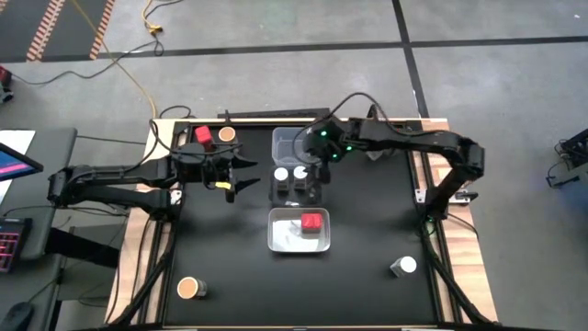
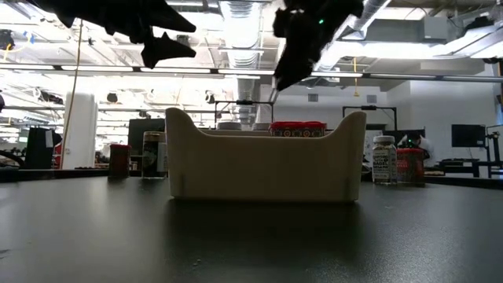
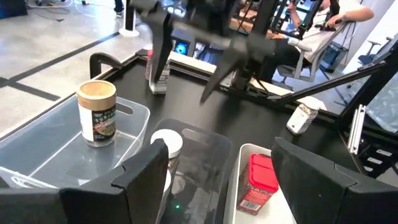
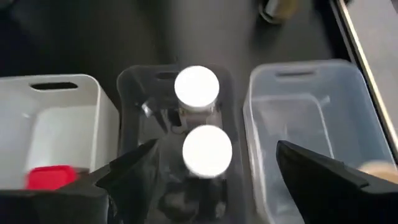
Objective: Sort spices by type
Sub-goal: Put the top white seasoning bottle into the black transparent bin aligned with the other white seasoning bottles
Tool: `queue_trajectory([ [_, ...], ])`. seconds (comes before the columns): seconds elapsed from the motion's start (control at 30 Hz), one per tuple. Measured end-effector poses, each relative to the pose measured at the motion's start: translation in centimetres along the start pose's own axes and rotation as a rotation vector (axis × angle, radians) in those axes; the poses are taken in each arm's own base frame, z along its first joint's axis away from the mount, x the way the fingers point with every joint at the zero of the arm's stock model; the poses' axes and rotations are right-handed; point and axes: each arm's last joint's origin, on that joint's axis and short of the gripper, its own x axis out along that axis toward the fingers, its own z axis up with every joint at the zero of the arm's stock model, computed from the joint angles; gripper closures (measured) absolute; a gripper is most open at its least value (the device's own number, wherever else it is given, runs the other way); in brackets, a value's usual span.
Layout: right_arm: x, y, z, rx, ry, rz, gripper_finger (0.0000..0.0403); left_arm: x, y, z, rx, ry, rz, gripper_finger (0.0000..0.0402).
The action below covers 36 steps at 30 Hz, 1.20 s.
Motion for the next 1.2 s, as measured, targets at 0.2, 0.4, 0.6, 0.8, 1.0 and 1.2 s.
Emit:
queue_trajectory([
  [0.2,-3.2,-0.5,-1.1,0.175,0.073,-0.014,0.0051,0.0,0.0,-0.1,0.000,0.012,0.003,0.0130],
  [0.4,-3.8,-0.4,-4.1,0.183,0.154,-0.016,0.0051,0.0,0.0,-0.1,0.001,0.012,0.003,0.0130],
  [0.6,-4.3,1.1,-9.5,0.286,0.139,-0.018,0.0051,0.0,0.0,-0.1,0.000,0.009,0.007,0.0130],
  [0.8,-6.6,3.1,-13.9,0.407,0.047,-0.044,0.0051,0.0,0.3,0.0,-0.003,-0.012,0.091,0.0134],
  [1.0,-9.2,4.1,-15.8,0.433,-0.059,-0.118,0.0051,0.0,0.4,0.0,-0.017,-0.025,0.149,0.0136],
  [1.2,-9.4,3.7,-16.0,0.402,-0.069,-0.139,0.0051,-1.0,1.1,1.7,-0.090,0.089,0.277,0.0136],
])
